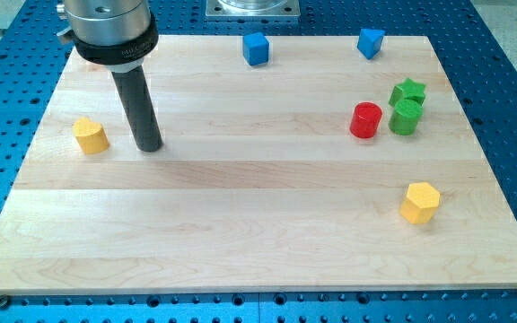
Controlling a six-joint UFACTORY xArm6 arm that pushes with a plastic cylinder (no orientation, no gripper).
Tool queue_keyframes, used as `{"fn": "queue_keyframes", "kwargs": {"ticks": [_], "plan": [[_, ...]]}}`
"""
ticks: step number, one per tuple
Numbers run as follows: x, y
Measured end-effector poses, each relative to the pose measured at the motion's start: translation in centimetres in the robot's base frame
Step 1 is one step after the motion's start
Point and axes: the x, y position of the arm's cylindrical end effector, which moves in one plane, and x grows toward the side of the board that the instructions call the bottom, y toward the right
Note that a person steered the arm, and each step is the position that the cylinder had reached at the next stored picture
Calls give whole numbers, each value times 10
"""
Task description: Place the red circle at the center of the board
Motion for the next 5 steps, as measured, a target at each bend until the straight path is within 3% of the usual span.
{"fn": "queue_keyframes", "kwargs": {"ticks": [5], "plan": [[11,3]]}}
